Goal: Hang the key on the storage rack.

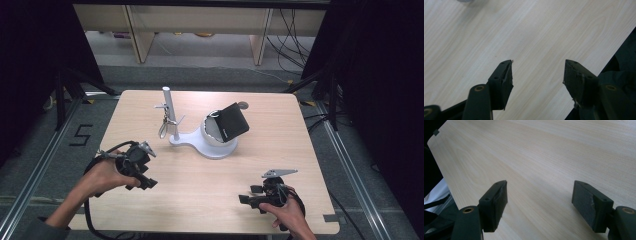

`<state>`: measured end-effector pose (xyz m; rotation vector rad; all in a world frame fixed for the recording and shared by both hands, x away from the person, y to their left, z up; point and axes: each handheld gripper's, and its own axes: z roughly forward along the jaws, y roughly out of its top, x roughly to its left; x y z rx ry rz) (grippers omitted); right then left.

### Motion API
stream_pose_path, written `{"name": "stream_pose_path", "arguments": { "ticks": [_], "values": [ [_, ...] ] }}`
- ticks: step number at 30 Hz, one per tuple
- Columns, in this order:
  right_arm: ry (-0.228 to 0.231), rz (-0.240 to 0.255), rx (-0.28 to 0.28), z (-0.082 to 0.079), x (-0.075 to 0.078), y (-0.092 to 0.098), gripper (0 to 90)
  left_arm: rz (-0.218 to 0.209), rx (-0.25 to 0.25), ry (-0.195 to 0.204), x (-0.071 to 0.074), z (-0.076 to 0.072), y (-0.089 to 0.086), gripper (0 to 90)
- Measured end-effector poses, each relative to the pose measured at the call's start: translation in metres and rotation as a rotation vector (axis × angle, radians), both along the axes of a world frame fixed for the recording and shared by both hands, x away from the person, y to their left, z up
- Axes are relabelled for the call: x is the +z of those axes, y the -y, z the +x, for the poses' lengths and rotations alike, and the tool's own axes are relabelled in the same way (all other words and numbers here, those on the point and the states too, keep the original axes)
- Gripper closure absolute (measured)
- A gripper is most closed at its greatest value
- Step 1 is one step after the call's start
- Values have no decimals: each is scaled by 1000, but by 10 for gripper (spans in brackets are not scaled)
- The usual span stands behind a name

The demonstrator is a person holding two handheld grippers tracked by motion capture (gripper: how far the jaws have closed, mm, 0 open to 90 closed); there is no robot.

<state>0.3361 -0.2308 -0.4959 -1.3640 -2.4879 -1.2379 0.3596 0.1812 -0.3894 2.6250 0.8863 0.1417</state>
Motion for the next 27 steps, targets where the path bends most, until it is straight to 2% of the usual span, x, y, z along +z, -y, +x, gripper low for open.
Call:
{"name": "stream_pose_path", "arguments": {
  "ticks": [2, 3, 4, 6, 8, 10, 11, 12, 13, 14, 15, 16, 17, 18, 19, 20, 22, 23, 25, 27],
  "values": [
    [4, -1, 1, 0, 0, 0, 294, -17, 4, -1, -3, -4, 0, 351],
    [4, -1, 1, 0, 0, 0, 294, -29, -11, 18, -6, -7, 0, 351],
    [4, -3, -1, 0, 0, -1, 294, -65, 7, 46, -13, -16, 1, 339],
    [2, 3, 5, 0, -1, -1, 294, -66, -3, 46, -16, -20, 0, 340],
    [-4, -1, 3, 0, -1, -2, 294, -103, 13, 34, -24, -30, 1, 348],
    [-3, -3, 2, 0, -1, -2, 294, -104, 4, 42, -26, -32, 1, 346],
    [-31, 2, -19, -3, 2, -4, 294, -107, 2, 67, -29, -35, 2, 336],
    [-21, 10, -7, -2, 1, -3, 294, -123, 13, 98, -34, -40, 1, 334],
    [-15, 7, -10, -2, 1, -3, 294, -136, 8, 114, -37, -43, 0, 334],
    [-11, 10, -10, -2, 1, -2, 294, -154, 25, 133, -39, -47, 0, 332],
    [-11, 10, -10, -2, 1, -2, 294, -154, 25, 133, -39, -47, 0, 330],
    [-10, 11, -12, -2, 1, -3, 294, -180, 38, 174, -44, -52, -1, 329],
    [-10, 11, -12, -2, 1, -3, 294, -180, 38, 174, -44, -52, -1, 329],
    [-20, 25, -3, -2, 0, -4, 294, -211, 47, 169, -50, -58, -2, 327],
    [-20, 25, -3, -2, 0, -4, 294, -211, 47, 169, -50, -58, -2, 325],
    [-11, 14, -3, -2, 0, -4, 293, -222, 61, 170, -56, -63, -2, 318],
    [-8, 10, -2, -2, 0, -4, 294, -220, 59, 178, -59, -65, -1, 306],
    [-8, 11, -2, -2, 1, -4, 293, -227, 82, 191, -62, -68, -1, 306],
    [-12, 26, -3, -2, 0, -4, 293, -230, 82, 184, -67, -70, -1, 305],
    [-9, 26, -4, -2, 0, -4, 293, -234, 70, 195, -70, -72, -2, 303]
  ]
}}
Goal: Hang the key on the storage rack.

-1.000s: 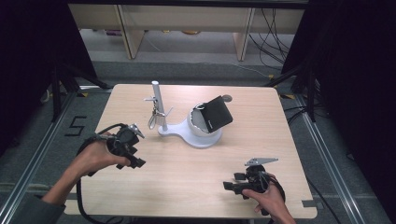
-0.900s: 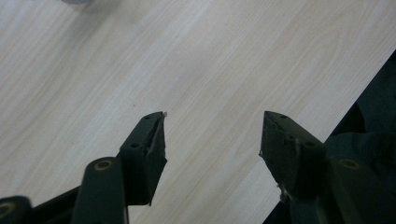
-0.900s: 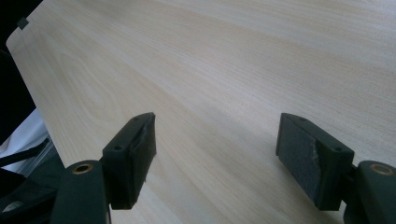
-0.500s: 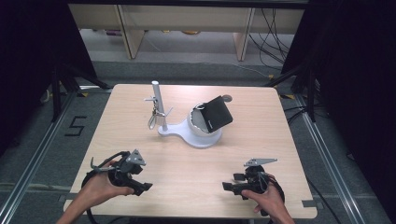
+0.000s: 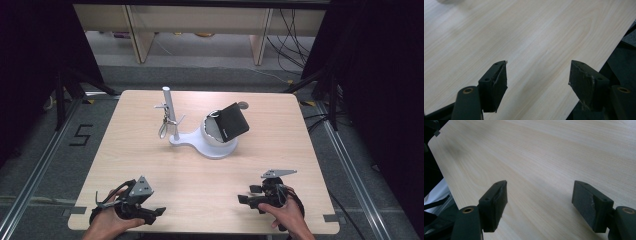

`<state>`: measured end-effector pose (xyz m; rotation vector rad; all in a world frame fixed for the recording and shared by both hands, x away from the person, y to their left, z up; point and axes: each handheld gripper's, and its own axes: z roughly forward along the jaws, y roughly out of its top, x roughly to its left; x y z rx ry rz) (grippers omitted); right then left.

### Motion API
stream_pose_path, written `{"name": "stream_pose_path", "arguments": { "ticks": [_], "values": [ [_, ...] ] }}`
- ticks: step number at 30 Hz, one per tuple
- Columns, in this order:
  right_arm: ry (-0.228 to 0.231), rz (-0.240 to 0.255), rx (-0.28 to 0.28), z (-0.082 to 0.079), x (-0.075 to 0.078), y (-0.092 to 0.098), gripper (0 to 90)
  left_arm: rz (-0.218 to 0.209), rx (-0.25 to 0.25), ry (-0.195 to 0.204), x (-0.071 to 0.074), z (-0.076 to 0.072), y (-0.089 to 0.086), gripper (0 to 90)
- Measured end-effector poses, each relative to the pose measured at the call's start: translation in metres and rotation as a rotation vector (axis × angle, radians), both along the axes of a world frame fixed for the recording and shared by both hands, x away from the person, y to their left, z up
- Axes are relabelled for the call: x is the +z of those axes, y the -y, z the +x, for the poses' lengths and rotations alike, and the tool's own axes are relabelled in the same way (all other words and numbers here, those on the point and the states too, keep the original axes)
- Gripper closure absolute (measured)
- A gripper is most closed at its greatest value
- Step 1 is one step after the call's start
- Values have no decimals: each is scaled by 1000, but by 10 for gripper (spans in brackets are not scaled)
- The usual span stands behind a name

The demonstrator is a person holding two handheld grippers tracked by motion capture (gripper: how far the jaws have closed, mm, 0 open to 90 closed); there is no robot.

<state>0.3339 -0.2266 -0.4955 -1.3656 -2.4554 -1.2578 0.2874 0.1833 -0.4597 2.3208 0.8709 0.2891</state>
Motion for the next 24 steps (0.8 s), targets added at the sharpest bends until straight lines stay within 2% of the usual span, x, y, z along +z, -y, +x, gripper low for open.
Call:
{"name": "stream_pose_path", "arguments": {
  "ticks": [2, 3, 5, 8, 9, 13, 17, 20, 21, 24],
  "values": [
    [11, -6, 2, 0, 0, 0, 293, -7, 21, 20, -3, -1, 0, 295],
    [24, -10, 14, 1, -1, 1, 289, -14, 32, 46, -5, -3, -2, 295],
    [28, -10, 15, 1, -1, 1, 288, -5, 21, 69, -6, -5, -5, 294],
    [28, -12, 16, 1, -1, 1, 285, -6, 19, 78, -9, -6, -8, 284],
    [4, 3, 2, -1, 0, -1, 285, -11, 48, 86, -12, -8, -9, 282],
    [25, -16, 8, -1, 1, -1, 282, -11, 44, 86, -18, -10, -14, 271],
    [17, -13, 13, -1, 0, -2, 275, 3, 66, 85, -29, -13, -15, 252],
    [23, -17, 9, -1, 0, -2, 274, 15, 61, 90, -33, -13, -17, 251],
    [23, -17, 9, -1, 0, -2, 274, -8, 77, 77, -34, -14, -18, 250],
    [24, -18, 8, -1, 0, -2, 273, -17, 83, 75, -35, -14, -18, 246]
  ]
}}
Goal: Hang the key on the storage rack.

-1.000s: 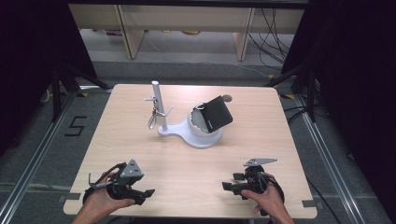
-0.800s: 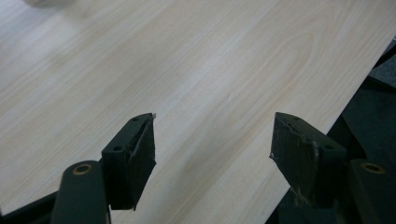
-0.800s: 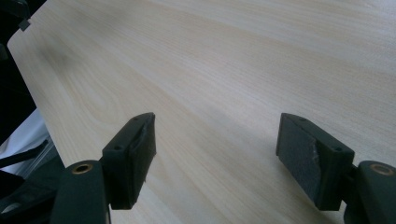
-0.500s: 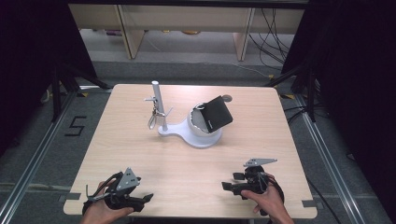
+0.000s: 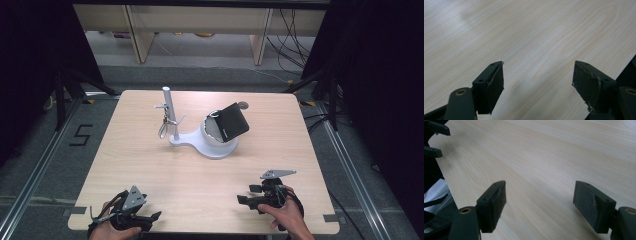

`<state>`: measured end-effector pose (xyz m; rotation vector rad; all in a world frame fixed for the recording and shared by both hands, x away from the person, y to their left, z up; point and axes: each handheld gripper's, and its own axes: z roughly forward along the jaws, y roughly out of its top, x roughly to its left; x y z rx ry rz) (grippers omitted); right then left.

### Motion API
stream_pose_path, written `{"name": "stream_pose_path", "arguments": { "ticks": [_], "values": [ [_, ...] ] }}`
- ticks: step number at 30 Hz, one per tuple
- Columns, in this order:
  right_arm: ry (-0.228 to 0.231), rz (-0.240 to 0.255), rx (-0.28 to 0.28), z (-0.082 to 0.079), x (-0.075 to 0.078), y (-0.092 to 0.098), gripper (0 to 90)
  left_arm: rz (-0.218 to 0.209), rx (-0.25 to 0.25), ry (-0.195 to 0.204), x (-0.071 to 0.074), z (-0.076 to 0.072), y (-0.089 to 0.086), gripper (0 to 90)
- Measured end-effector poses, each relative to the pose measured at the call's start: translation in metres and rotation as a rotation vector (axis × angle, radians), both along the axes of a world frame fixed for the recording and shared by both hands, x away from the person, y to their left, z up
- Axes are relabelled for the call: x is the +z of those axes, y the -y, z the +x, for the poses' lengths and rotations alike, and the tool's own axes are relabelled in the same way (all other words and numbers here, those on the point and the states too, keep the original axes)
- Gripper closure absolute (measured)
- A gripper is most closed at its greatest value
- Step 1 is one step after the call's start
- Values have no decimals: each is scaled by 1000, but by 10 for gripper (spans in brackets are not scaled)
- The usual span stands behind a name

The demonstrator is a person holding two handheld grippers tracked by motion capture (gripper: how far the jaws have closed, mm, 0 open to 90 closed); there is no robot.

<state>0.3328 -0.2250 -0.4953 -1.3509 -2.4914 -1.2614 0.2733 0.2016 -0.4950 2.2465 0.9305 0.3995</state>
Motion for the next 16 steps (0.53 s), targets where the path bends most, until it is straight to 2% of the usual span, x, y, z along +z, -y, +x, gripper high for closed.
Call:
{"name": "stream_pose_path", "arguments": {
  "ticks": [16],
  "values": [
    [5, -2, 2, 1, -1, 0, 257, -1, -12, -15, -3, 0, 0, 238]
  ]
}}
